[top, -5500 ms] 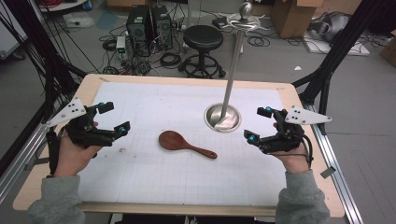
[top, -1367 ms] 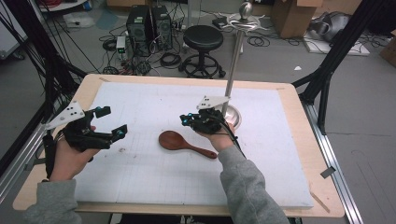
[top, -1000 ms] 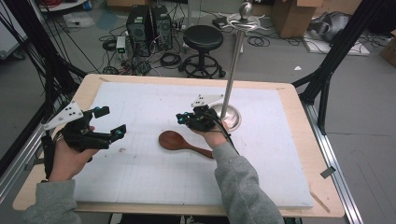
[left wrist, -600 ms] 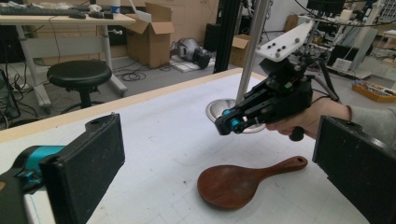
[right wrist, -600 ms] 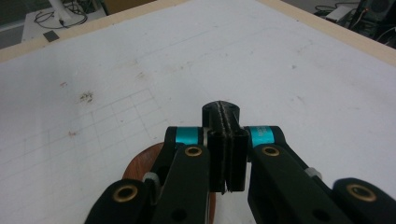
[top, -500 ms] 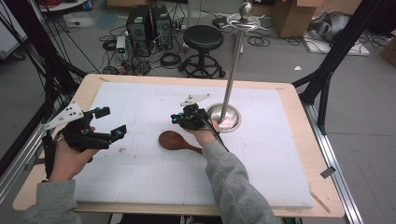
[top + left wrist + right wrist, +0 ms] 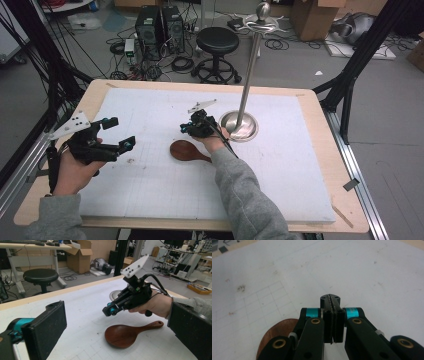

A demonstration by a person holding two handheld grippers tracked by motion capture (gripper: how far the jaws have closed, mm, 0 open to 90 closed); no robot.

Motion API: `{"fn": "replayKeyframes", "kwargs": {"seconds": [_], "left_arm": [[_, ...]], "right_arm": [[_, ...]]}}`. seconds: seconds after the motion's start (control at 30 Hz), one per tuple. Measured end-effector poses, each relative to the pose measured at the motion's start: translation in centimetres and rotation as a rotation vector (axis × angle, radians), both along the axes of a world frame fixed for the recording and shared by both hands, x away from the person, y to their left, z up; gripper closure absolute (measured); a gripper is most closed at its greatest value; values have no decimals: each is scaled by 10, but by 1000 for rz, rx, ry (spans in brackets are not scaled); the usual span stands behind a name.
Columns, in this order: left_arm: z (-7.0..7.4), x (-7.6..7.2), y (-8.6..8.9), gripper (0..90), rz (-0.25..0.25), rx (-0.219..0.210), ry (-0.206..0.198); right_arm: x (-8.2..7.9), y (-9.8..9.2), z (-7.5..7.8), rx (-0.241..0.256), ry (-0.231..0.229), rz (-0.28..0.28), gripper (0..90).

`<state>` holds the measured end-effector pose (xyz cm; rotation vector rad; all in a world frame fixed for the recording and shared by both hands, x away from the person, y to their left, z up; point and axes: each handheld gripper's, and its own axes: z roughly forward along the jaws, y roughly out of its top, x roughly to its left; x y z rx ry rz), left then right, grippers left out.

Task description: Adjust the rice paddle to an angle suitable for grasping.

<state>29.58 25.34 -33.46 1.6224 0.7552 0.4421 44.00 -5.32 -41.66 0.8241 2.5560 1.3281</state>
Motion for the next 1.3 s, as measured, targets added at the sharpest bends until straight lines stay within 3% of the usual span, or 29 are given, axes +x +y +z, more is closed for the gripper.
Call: {"fn": "replayKeyframes", "kwargs": {"seconds": [0.1,0.43,0.53,0.6,0.83,1.13,1.3], "left_arm": [[-1,0,-1,27,-4,-2,4],[-5,0,1,27,-3,-3,7],[-4,-2,1,27,-8,-5,2],[-4,-3,1,27,-10,0,2],[-6,-4,2,27,-6,0,11],[-6,-4,1,27,-6,4,11],[-7,-3,1,27,-3,12,13]], "right_arm": [[3,1,-4,-1,74,-41,897],[5,12,-10,-15,71,20,897],[4,25,-5,-74,47,49,897],[5,30,-4,-87,39,57,897],[8,36,-8,-100,46,62,897],[11,39,-18,-159,67,37,897],[11,40,-20,-169,68,53,897]]}}
